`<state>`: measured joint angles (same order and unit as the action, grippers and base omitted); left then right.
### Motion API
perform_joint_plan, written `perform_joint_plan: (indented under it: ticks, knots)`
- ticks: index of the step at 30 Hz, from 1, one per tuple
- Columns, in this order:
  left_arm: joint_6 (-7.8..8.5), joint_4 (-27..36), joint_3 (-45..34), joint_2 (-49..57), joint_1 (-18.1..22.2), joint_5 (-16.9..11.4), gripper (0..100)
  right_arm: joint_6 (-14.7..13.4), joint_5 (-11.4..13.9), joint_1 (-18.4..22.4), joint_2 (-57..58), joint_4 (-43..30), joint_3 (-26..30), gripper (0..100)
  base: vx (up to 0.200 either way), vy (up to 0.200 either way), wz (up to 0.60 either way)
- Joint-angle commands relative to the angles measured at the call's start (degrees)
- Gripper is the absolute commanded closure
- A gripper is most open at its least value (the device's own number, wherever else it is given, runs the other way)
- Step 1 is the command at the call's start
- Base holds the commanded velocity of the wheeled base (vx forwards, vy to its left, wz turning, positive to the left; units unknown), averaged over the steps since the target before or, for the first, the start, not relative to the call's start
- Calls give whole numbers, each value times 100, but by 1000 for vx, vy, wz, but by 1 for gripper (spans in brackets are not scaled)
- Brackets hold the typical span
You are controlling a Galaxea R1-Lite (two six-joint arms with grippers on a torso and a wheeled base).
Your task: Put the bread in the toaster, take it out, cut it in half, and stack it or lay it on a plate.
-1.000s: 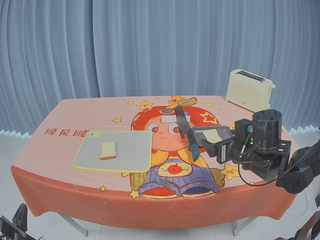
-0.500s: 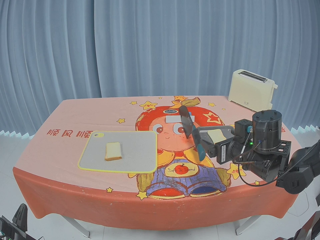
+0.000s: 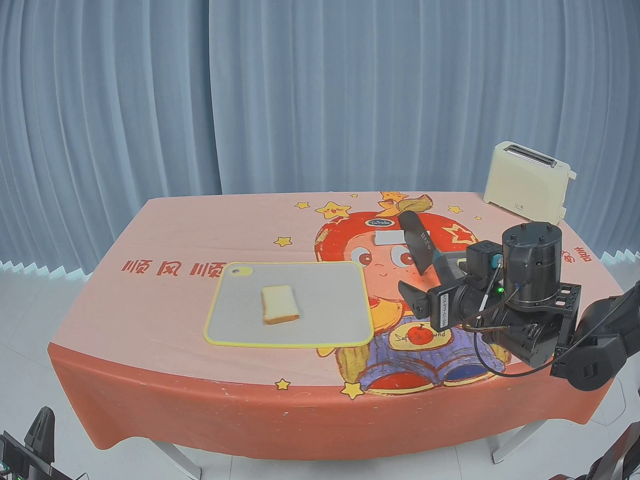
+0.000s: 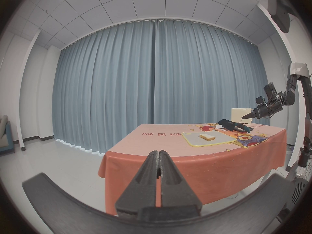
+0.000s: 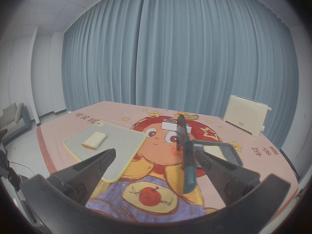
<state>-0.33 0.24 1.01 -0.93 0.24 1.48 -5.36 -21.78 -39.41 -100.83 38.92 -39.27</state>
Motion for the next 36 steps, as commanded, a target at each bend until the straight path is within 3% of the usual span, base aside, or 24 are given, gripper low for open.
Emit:
perform_joint_plan:
  ticks: [1,16,27,30,32,36]
  knots:
    - [-2,2,-92,93,2,2,100,0,-1,-14,-7,1,7,0,0,200,0]
    - [-2,2,-92,93,2,2,100,-17,8,-190,37,10,68,0,0,200,0]
    - [-2,2,-92,93,2,2,100,-26,8,-278,-7,1,103,0,0,0,0]
    - [-2,2,-92,93,2,2,100,-132,25,-655,-16,-25,165,0,0,0,0]
    - [-2,2,-92,93,2,2,100,-369,16,-972,-86,-78,165,0,0,0,0]
    - [-2,2,-92,93,2,2,100,-492,52,-1086,-490,-69,33,0,0,0,0]
